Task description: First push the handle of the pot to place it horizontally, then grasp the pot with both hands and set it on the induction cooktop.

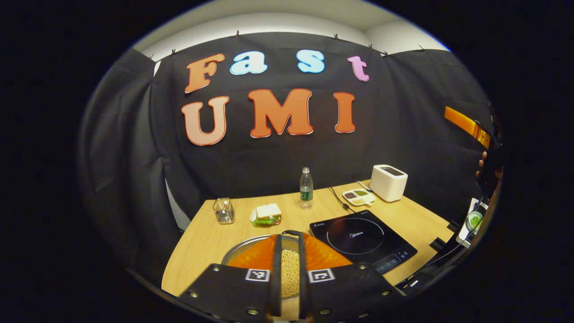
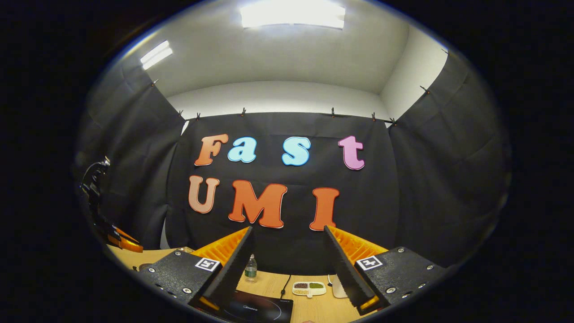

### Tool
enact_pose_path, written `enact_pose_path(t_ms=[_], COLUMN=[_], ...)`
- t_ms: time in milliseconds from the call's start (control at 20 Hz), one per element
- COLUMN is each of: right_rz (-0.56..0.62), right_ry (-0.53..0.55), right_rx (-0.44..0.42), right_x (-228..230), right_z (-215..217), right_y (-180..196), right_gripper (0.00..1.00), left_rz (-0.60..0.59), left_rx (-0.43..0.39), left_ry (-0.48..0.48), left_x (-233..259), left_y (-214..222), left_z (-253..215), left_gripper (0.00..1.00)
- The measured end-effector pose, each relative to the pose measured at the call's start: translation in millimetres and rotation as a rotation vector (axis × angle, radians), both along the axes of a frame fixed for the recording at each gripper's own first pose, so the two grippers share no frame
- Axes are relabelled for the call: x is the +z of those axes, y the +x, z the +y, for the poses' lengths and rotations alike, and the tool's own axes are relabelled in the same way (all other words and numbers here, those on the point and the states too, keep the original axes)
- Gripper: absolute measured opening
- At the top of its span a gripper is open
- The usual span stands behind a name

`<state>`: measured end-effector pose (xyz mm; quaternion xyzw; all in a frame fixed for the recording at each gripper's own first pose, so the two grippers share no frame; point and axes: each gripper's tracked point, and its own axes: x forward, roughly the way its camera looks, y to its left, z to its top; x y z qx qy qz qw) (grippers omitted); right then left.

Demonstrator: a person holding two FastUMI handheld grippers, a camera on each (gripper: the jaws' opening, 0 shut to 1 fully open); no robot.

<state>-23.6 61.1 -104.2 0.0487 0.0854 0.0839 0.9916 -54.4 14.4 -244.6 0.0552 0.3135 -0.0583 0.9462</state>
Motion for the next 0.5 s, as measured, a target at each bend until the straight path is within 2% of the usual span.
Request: enact_pose_path(t_ms=[100, 150, 200, 250, 400, 450, 500], right_rz=[-0.003, 0.007, 0.014, 0.018, 0.040, 0.045, 0.049], right_ry=[0.016, 0.016, 0.010, 0.000, -0.025, -0.028, -0.029], right_rx=[0.007, 0.011, 0.011, 0.004, 0.000, 0.007, 0.011], right_x=[-13.3, -23.7, -33.1, -40.3, -60.2, -65.7, -70.0], right_z=[2.0, 4.1, 3.9, 2.8, 4.4, 7.7, 9.1], right_y=[-5.9, -8.4, -11.3, -12.4, -14.8, -16.5, -20.0], right_gripper=[0.95, 0.95, 0.95, 0.95, 0.95, 0.95, 0.95], left_rz=[0.165, 0.231, 0.286, 0.328, 0.397, 0.417, 0.436], left_rx=[0.060, 0.092, 0.125, 0.148, 0.194, 0.209, 0.224], left_ry=[-0.004, -0.003, -0.014, -0.037, -0.090, -0.103, -0.115], left_x=[-49.3, -70.1, -84.3, -95.6, -112.7, -116.0, -120.5], left_y=[-17.9, -26.6, -44.5, -54.2, -68.6, -74.6, -82.6], left_z=[17.9, 30.1, 35.4, 37.2, 48.1, 51.4, 56.0], left_gripper=[0.02, 0.02, 0.08, 0.07, 0.07, 0.12, 0.07])
